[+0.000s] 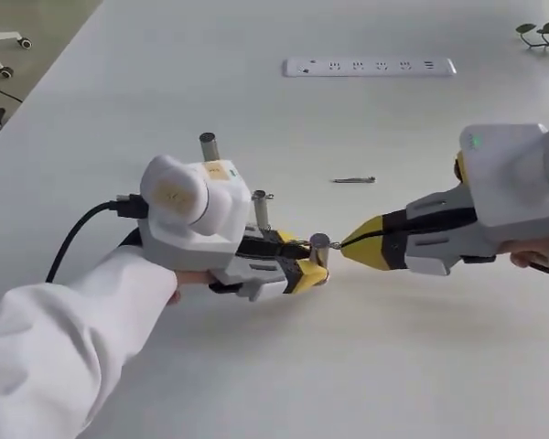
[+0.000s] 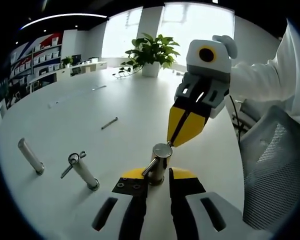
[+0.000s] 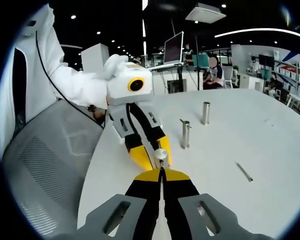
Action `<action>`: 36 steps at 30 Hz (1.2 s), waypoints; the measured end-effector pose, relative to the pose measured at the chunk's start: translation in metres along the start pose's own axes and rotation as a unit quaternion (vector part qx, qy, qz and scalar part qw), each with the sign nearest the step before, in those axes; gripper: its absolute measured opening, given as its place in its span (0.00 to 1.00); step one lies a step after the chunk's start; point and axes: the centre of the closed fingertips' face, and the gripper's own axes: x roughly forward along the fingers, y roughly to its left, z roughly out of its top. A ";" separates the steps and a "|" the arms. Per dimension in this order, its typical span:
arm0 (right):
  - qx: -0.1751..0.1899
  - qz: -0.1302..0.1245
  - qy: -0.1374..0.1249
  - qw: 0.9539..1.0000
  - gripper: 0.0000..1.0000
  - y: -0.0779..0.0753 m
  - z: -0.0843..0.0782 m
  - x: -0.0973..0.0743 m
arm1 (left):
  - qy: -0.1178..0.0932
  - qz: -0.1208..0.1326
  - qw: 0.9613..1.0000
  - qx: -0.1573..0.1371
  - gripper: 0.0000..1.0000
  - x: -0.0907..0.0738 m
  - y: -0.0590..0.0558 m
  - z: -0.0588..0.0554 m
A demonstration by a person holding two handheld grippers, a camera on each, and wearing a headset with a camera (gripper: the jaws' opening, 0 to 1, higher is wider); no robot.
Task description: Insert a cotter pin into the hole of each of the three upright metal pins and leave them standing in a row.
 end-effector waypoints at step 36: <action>0.060 -0.013 -0.021 0.998 0.19 0.003 -0.015 0.039 | -0.033 0.002 0.997 -0.064 0.99 -0.080 -0.019 -0.023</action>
